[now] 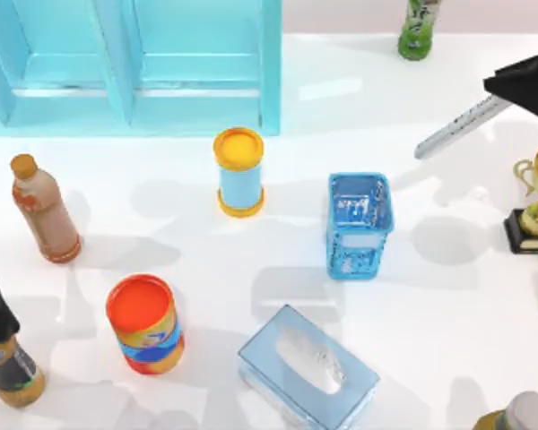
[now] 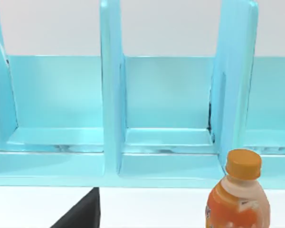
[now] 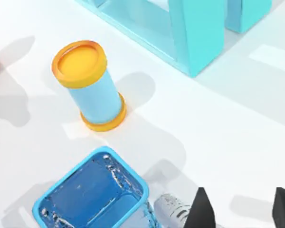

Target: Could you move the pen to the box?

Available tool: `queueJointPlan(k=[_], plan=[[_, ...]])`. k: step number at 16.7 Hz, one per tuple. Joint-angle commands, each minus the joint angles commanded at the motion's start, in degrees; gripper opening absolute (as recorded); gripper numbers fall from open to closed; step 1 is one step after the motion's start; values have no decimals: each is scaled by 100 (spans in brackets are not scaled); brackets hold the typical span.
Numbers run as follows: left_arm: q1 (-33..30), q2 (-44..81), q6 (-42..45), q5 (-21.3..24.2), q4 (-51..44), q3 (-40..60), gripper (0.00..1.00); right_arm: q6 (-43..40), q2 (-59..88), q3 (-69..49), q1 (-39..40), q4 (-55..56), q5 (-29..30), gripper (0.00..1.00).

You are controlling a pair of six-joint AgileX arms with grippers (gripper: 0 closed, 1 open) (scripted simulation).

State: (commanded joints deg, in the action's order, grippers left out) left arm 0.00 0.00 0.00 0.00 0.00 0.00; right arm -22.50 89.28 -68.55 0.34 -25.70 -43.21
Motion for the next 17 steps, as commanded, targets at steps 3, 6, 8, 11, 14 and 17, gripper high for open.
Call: queueJointPlan(k=[3,6,8,11,14,17], plan=[[0,0,0,0,0,0,100,-5,-8,-2,-7,-10,-4,0],[0,0,0,0,0,0,100,2,-34,36,19,-78,47,0],[0,0,0,0,0,0,100,-89,-112,48,-31,-380,206,0],[0,0,0,0,0,0,100,-390,-117,-128,-225,-1233,537,0],[0,0,0,0,0,0,100,-771,-199,-391,-584,-2446,1043,0],[0,0,0,0,0,0,100,-1126,-378,-720,-1109,-3409,1675,0]])
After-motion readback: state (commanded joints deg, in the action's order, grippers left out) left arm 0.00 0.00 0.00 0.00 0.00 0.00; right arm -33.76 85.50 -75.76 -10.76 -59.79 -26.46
